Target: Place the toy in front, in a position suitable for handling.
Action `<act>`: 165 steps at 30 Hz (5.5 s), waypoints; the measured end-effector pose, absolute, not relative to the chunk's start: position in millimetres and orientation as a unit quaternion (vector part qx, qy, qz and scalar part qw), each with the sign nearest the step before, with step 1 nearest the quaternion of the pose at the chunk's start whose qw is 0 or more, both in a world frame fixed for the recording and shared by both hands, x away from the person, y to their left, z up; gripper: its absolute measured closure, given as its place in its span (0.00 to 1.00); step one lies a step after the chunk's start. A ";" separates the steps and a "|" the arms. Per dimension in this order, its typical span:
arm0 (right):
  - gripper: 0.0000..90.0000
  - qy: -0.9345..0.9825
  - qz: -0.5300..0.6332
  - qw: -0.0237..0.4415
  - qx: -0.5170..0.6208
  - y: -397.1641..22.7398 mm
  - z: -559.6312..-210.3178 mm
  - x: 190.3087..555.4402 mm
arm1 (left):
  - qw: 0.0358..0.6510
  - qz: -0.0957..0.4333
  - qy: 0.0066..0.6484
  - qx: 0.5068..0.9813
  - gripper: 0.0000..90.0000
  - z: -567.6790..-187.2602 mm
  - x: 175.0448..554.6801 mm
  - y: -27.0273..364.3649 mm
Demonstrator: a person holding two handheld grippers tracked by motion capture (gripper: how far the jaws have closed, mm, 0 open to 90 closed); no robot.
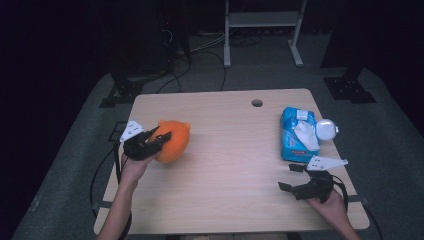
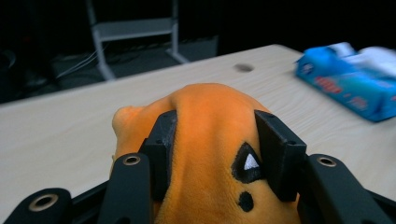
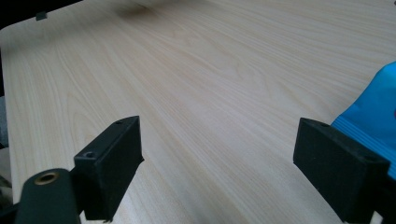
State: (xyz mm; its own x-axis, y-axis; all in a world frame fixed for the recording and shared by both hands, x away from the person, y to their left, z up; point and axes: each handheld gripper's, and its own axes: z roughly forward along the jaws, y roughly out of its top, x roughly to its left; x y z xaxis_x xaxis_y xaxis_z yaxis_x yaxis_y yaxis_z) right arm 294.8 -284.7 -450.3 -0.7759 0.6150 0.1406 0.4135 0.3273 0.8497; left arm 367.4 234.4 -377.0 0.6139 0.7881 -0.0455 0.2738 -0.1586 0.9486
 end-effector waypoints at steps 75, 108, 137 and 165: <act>0.16 0.791 0.504 0.115 0.326 -300.7 -445.3 293.9 | 0.549 0.055 0.121 0.825 0.20 -411.6 340.1 104.4; 0.23 0.756 0.505 0.205 0.361 -354.8 -414.8 380.1 | 0.545 0.058 0.169 0.819 0.28 -440.9 323.1 122.5; 0.89 0.753 0.473 0.195 0.413 -361.8 -439.7 404.9 | 0.549 0.057 0.156 0.819 0.32 -444.0 323.6 123.2; 0.95 0.752 0.564 0.126 0.316 -340.4 -381.4 340.4 | 0.548 0.066 0.149 0.821 0.31 -443.4 322.4 121.9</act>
